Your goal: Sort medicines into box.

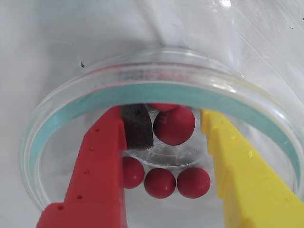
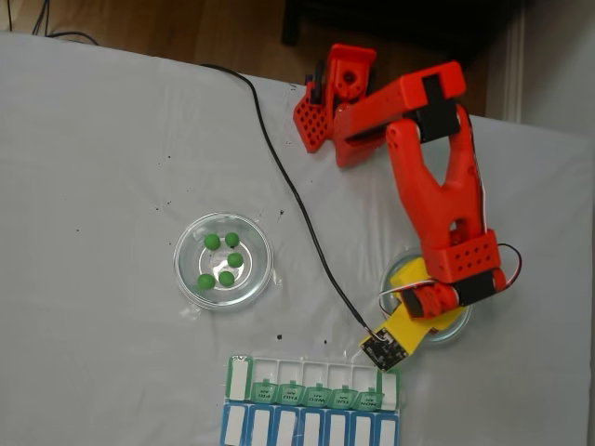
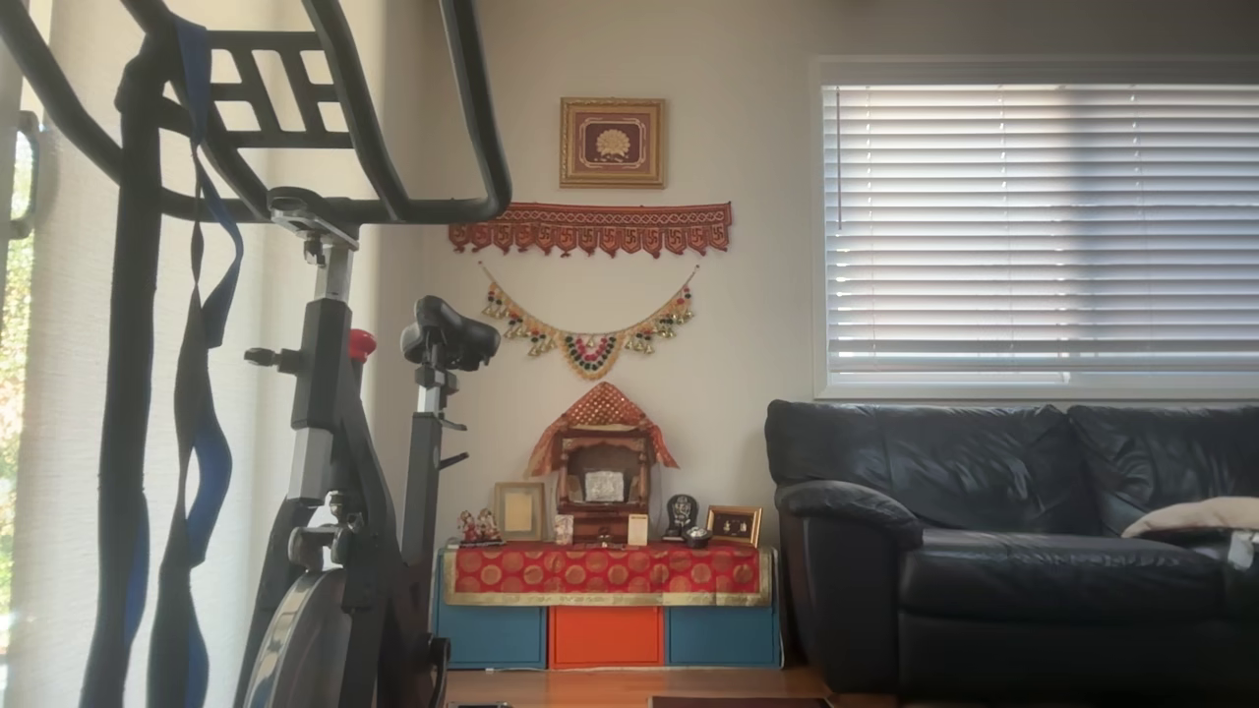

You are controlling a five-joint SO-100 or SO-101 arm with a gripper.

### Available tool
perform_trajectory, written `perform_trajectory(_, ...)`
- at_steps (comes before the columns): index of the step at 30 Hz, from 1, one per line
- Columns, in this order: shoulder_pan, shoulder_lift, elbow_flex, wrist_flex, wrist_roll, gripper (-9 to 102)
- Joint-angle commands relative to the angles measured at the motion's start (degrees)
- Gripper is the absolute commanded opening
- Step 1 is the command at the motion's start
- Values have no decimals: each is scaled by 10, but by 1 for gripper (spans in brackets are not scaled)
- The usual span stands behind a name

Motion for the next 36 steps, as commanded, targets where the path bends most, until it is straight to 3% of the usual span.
perform_trajectory(1,-8,8,-27,2,5,18)
perform_trajectory(16,-11,7,-21,-4,6,15)
perform_trajectory(31,-11,6,-21,-6,6,1)
perform_trajectory(36,-12,6,-19,-6,7,1)
